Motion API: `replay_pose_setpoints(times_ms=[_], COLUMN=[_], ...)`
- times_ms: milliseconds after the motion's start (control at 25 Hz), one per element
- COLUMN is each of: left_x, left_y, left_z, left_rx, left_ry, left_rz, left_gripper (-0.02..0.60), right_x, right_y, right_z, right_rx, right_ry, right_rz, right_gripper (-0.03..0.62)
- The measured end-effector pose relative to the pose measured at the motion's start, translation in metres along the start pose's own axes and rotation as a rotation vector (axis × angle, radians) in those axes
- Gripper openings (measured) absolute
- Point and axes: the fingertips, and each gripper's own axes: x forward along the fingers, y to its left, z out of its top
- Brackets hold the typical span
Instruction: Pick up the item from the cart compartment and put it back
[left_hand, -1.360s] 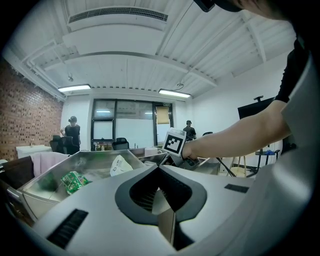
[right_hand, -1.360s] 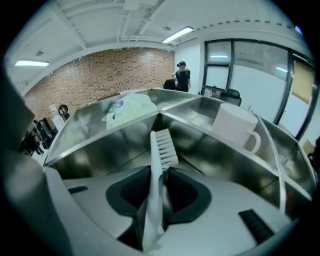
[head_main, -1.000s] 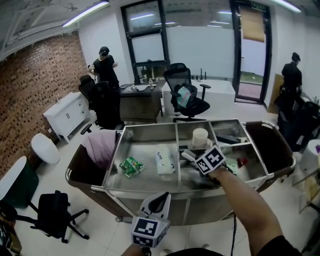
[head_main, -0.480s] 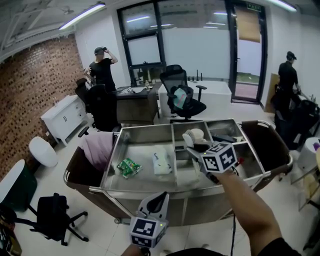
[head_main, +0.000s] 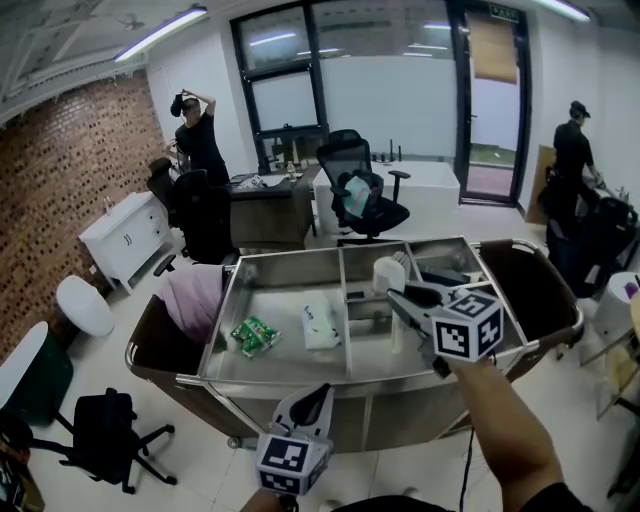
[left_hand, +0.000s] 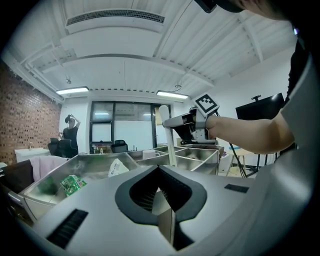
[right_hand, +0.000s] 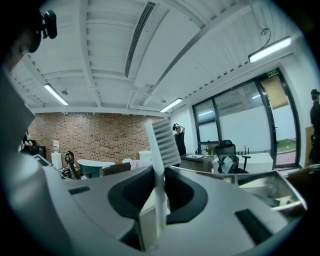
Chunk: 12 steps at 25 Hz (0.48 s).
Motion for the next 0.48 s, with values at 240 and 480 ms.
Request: replay_pose_setpoints(times_ms=[240,480], left_x=[-0.001,0.0], left_y=[-0.001,-0.002], left_z=[0.003,0.002], left_rx=[-0.004,0.008], left_ry=[-0.005,-0.009], left_rz=[0.003,-0.004], left_gripper=[0.0,0.0], right_x=[-0.049,-0.097], right_y=[0.028,0.05], right_z=[0.03,0.034], right_rx=[0.001,0.009], right_ry=[-0.115,-0.187], right_rz=[0.034,0.028], right_gripper=[0.078,0.077])
